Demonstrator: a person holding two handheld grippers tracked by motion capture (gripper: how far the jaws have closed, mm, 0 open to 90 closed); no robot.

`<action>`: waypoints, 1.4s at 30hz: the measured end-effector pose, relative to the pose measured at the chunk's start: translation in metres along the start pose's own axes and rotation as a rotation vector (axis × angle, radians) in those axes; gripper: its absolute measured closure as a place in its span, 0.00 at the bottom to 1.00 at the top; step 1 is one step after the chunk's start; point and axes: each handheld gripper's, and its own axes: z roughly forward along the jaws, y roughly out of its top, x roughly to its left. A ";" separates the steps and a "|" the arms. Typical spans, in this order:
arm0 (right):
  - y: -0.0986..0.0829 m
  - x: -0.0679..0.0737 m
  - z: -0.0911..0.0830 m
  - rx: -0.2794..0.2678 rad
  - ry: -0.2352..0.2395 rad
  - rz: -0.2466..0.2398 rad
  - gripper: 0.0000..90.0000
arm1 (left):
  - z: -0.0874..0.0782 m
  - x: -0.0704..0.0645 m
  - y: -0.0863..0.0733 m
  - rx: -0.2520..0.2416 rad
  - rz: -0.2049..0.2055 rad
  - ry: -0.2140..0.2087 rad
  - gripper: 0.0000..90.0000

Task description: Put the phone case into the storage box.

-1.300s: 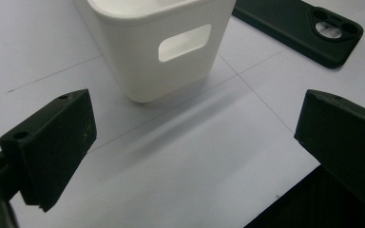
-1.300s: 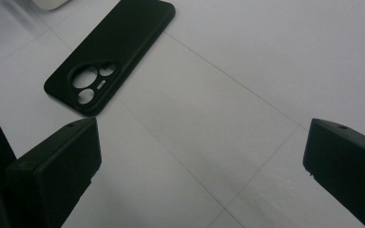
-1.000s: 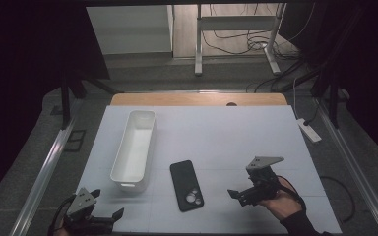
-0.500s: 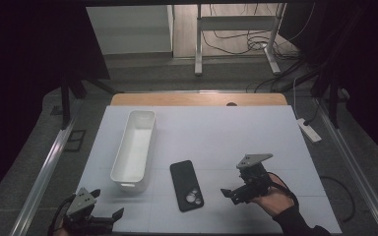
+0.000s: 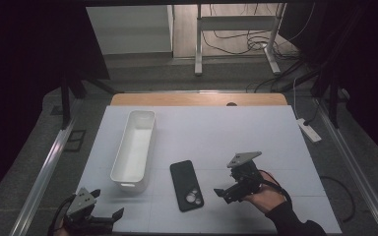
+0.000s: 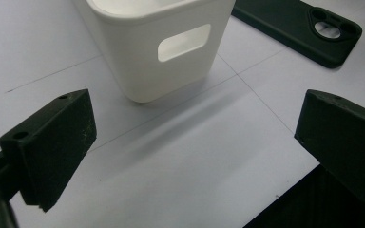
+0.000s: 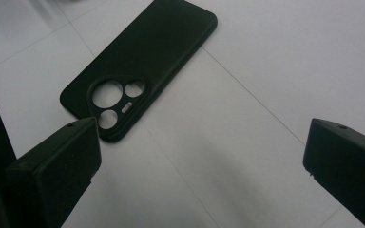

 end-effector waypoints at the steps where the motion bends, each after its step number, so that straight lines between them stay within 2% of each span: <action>1: 0.001 0.001 0.001 -0.001 0.004 -0.004 0.00 | 0.000 0.000 0.000 0.000 0.000 0.000 0.00; 16: 0.015 0.008 0.016 0.014 0.027 -0.036 0.00 | 0.000 0.000 0.000 0.000 0.001 -0.001 0.00; 30: 0.029 0.017 0.031 0.023 0.076 -0.060 0.00 | 0.000 0.000 0.000 0.001 0.002 -0.002 0.00; 42: 0.039 0.024 0.043 0.029 0.095 -0.087 0.00 | 0.000 0.000 0.000 0.002 0.001 -0.003 0.00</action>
